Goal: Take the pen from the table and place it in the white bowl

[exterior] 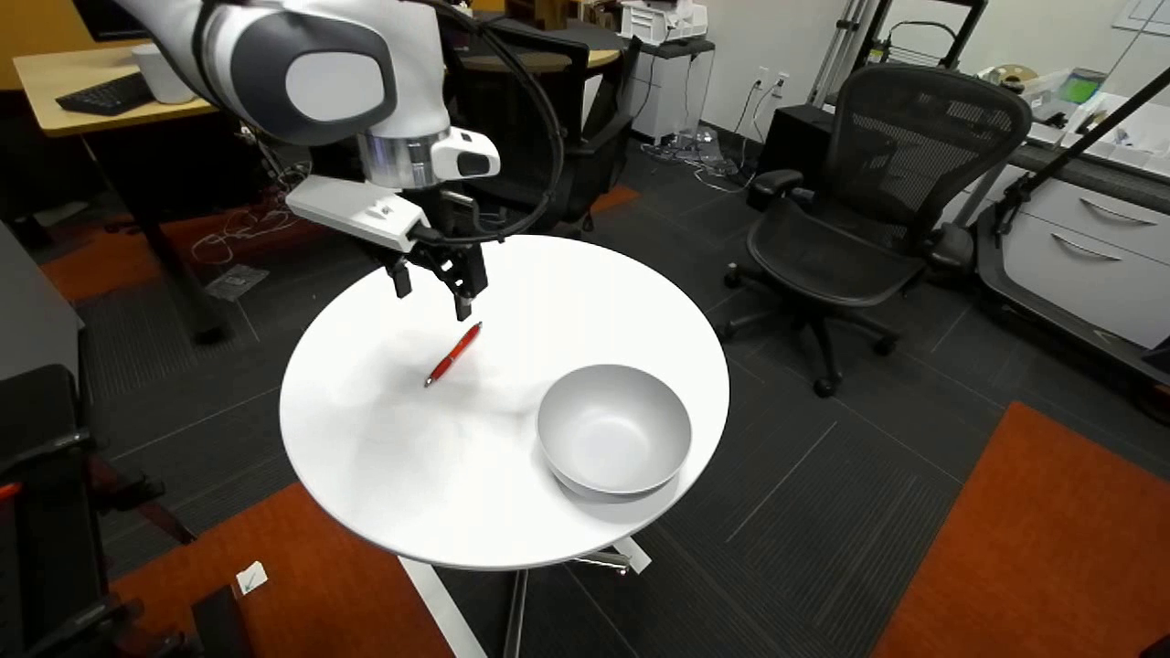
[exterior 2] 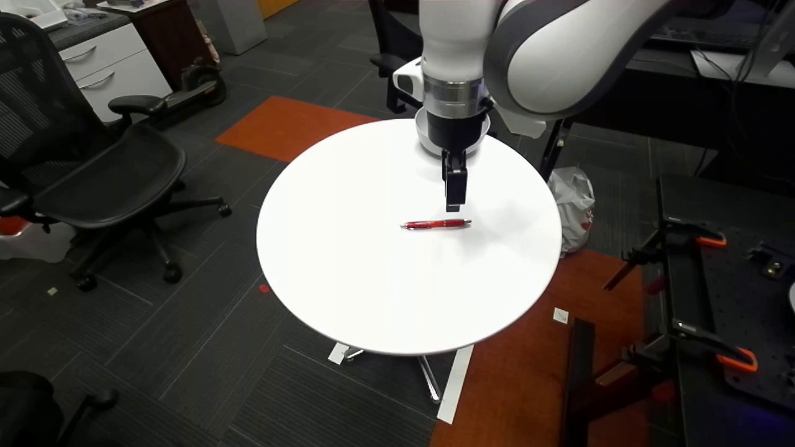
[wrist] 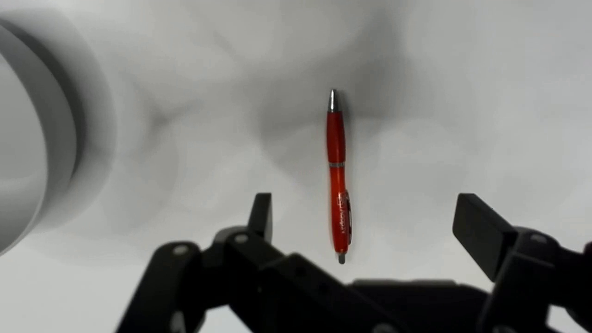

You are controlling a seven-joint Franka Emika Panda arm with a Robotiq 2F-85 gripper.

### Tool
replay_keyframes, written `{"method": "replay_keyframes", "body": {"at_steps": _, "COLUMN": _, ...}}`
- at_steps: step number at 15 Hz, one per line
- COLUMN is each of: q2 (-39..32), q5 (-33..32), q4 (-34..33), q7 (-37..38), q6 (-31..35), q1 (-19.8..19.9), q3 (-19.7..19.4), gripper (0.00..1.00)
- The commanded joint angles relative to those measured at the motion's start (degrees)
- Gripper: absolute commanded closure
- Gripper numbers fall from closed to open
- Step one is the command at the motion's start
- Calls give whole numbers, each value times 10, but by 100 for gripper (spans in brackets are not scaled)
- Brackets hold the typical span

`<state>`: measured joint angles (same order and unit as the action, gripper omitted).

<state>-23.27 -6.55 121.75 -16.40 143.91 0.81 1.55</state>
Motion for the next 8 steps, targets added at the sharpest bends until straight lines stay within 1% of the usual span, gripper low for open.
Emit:
{"method": "replay_keyframes", "body": {"at_steps": 1, "q2": -47, "q5": 16, "q4": -44, "q7": -40, "q6": 4, "q1": 23, "q3": 16, "gripper": 0}}
{"method": "replay_keyframes", "body": {"at_steps": 5, "q2": -86, "q5": 22, "q4": -74, "q7": -69, "q6": 4, "q1": 41, "q3": 28, "gripper": 0}}
{"method": "replay_keyframes", "body": {"at_steps": 8, "q2": -116, "q5": 25, "q4": -91, "q7": -72, "q6": 7, "q1": 44, "q3": 37, "gripper": 0}}
